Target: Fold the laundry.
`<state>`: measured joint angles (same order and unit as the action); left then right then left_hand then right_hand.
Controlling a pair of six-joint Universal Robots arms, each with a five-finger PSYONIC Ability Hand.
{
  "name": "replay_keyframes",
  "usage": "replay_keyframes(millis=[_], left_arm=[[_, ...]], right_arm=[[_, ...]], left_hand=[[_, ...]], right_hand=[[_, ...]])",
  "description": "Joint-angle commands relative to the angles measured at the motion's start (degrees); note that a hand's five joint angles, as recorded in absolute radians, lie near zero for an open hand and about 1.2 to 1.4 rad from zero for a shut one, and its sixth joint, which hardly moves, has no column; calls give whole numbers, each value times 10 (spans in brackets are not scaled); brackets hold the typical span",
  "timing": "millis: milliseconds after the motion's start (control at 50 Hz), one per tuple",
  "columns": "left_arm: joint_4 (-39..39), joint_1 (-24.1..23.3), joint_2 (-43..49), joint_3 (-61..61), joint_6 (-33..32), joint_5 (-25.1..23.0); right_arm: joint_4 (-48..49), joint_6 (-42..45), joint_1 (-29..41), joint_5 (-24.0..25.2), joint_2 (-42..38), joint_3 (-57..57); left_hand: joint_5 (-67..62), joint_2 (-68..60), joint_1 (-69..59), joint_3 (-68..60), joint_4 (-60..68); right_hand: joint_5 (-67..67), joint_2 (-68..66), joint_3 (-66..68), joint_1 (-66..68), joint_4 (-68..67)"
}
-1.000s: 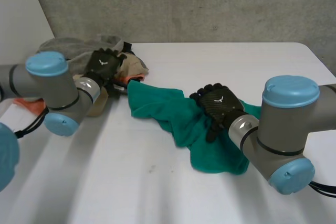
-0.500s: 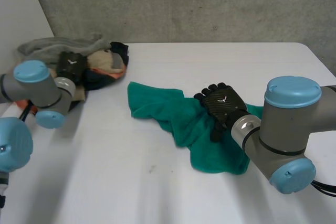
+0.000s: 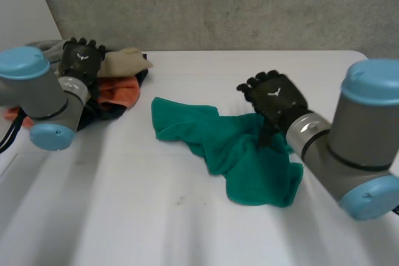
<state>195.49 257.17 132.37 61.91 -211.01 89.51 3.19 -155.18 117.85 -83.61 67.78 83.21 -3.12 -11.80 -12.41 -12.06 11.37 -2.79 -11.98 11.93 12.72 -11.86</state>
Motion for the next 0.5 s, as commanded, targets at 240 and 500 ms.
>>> replay_keyframes(millis=[240,500], left_arm=[[-22,-158,-72,148,58,-94],[-61,-172,143,-66,66,-107]], right_arm=[[-181,-7,-87,7,43,41],[48,-33,-71,2,-11,163]], left_hand=[[-43,-56,-50,-54,61],[-253,-266,-260,-263,270]], right_hand=[[28,20,-19,-27,19],[28,20,-19,-27,19]])
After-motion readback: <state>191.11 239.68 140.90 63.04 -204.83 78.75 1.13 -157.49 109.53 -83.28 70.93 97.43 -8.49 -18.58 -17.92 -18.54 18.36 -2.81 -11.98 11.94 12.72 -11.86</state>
